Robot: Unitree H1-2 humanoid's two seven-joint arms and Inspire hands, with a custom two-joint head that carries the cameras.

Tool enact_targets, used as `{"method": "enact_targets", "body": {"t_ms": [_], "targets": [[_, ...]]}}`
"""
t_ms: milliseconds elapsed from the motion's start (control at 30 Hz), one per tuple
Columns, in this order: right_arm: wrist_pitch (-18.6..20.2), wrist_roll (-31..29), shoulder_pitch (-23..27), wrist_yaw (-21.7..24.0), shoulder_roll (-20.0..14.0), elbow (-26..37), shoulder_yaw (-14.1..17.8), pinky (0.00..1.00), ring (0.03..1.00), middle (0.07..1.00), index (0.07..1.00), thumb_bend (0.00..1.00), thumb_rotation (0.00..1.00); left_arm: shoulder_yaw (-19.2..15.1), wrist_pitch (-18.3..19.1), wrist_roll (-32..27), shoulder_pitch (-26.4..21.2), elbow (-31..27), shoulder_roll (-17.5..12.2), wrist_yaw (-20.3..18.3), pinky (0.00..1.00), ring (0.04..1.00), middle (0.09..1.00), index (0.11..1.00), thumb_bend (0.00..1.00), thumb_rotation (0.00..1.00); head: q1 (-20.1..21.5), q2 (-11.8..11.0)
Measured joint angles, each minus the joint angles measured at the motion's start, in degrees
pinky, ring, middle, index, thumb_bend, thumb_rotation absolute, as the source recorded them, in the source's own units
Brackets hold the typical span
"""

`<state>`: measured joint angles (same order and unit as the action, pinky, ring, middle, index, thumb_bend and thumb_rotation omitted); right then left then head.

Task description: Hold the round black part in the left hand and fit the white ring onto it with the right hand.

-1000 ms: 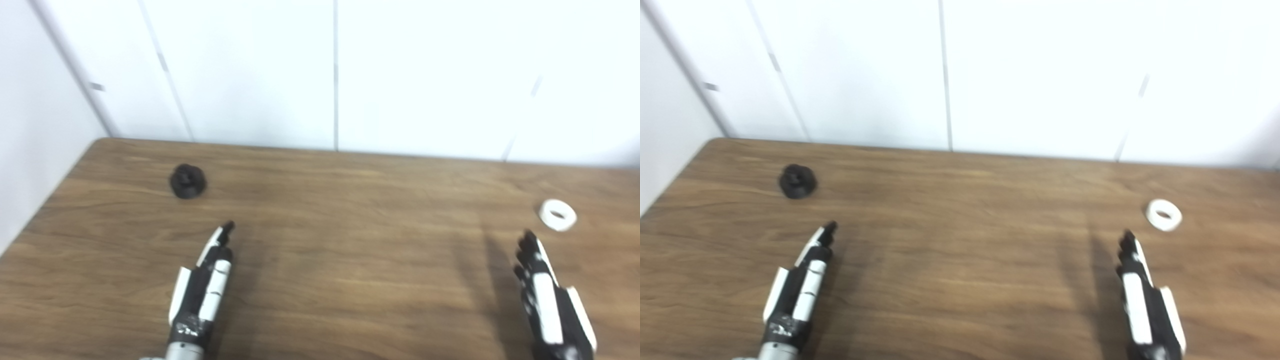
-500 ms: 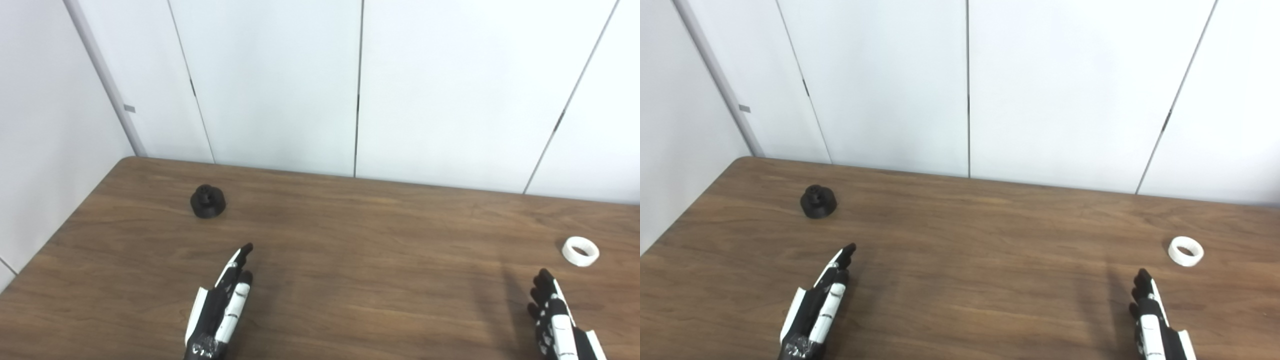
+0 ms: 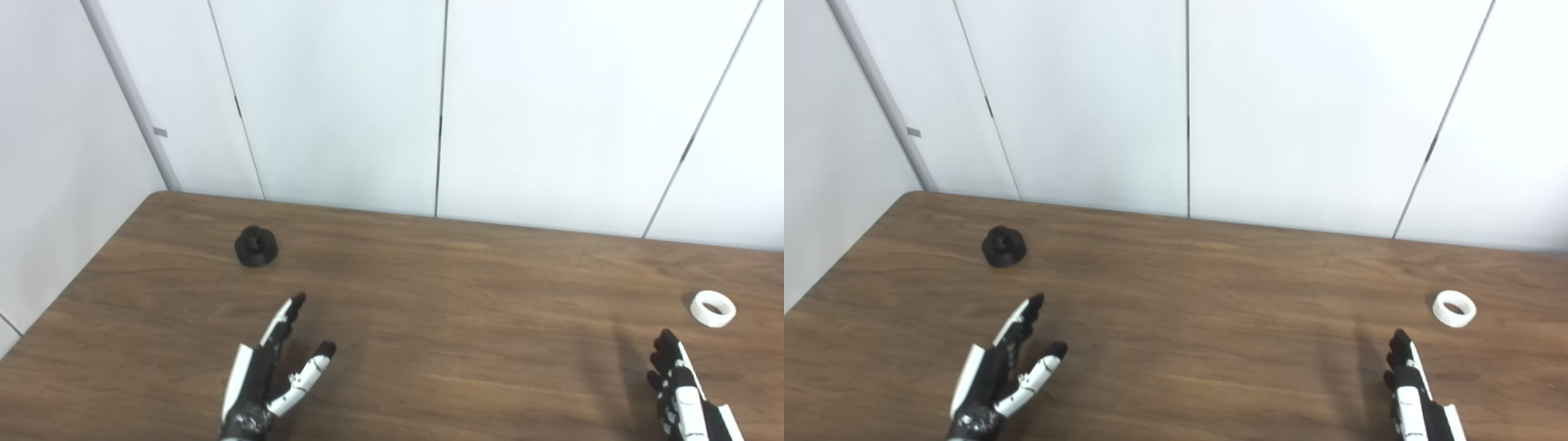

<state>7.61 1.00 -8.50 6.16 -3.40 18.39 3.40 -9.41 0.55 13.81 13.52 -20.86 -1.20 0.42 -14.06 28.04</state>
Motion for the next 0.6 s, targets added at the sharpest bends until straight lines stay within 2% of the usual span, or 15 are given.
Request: {"method": "enact_targets", "body": {"t_ms": [133,233,333,433,600], "targets": [[0.0,0.0,-0.3,0.0,0.0,0.1,0.0,1.00,1.000,1.000,1.000,0.44,1.00,-1.6,4.1,2.9,-1.5,-2.4,-1.4,0.3,0.99,0.974,0.952,0.923,0.88,0.25,0.2,0.2],[0.1,0.1,-0.4,0.0,0.0,0.1,-0.1,1.00,1.000,1.000,1.000,0.44,1.00,-2.4,6.8,6.0,-3.1,-2.6,-4.9,0.3,0.89,0.933,0.941,0.916,0.93,0.23,0.4,0.3],[0.7,0.5,-0.4,0.0,0.0,1.0,-0.3,1.00,1.000,1.000,1.000,0.43,1.00,-3.6,10.5,9.0,-5.2,-3.2,-8.7,0.4,0.94,0.958,0.952,0.918,0.96,0.24,0.3,0.4],[0.9,0.8,-0.4,-0.1,0.0,1.2,-0.5,1.00,1.000,1.000,1.000,0.41,1.00,-4.3,14.6,11.0,-8.6,-3.1,-10.8,0.4,0.97,0.976,0.956,0.915,0.97,0.26,0.8,0.4],[0.9,1.2,-0.4,-0.1,0.0,1.2,-0.6,1.00,1.000,1.000,1.000,0.38,1.00,-5.0,17.4,11.7,-13.5,0.8,-15.1,0.3,1.00,1.000,0.967,0.909,0.97,0.29,0.7,0.7]]}}
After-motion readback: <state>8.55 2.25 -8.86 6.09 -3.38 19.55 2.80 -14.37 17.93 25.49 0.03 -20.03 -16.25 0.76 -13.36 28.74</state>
